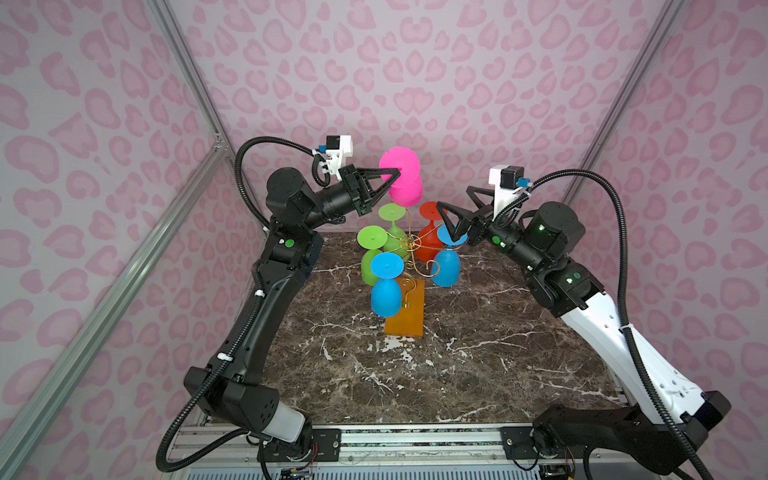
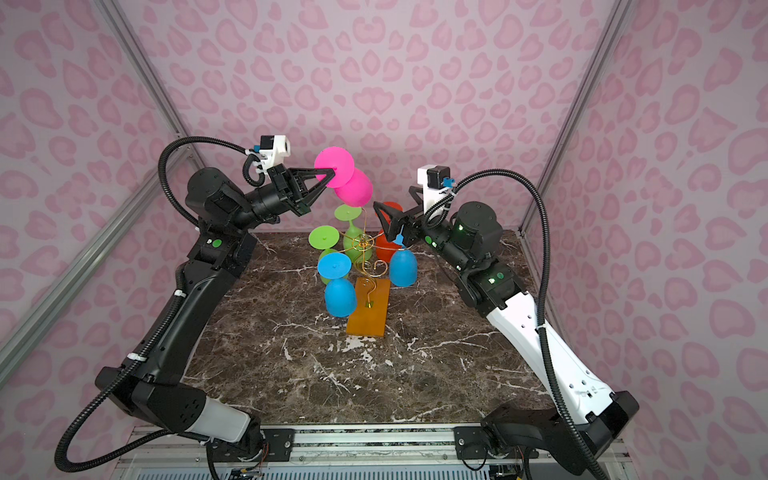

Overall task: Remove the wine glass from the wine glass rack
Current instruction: 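Grasp the magenta glass foot with the left gripper beside the right gripper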

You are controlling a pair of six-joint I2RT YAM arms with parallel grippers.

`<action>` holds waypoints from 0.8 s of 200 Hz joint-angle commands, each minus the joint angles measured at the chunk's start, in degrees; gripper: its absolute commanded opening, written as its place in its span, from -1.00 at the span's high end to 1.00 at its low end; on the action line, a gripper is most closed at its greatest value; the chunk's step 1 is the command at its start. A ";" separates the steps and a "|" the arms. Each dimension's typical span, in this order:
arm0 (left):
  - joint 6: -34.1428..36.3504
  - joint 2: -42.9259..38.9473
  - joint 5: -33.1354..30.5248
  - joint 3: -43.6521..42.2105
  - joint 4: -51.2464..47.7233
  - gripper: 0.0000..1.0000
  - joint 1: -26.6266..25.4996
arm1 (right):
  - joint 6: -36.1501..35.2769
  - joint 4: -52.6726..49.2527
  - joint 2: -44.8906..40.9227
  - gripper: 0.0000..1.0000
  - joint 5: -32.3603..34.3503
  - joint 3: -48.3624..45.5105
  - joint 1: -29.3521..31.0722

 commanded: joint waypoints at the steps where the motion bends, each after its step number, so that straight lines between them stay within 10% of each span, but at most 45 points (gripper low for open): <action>1: -2.93 -0.16 -1.81 0.47 3.42 0.93 0.00 | -9.35 6.19 1.67 -0.97 1.04 -0.50 1.12; 160: -8.12 -4.43 -2.83 -4.72 4.62 0.93 0.02 | -23.60 26.78 16.14 -0.97 12.78 1.13 9.00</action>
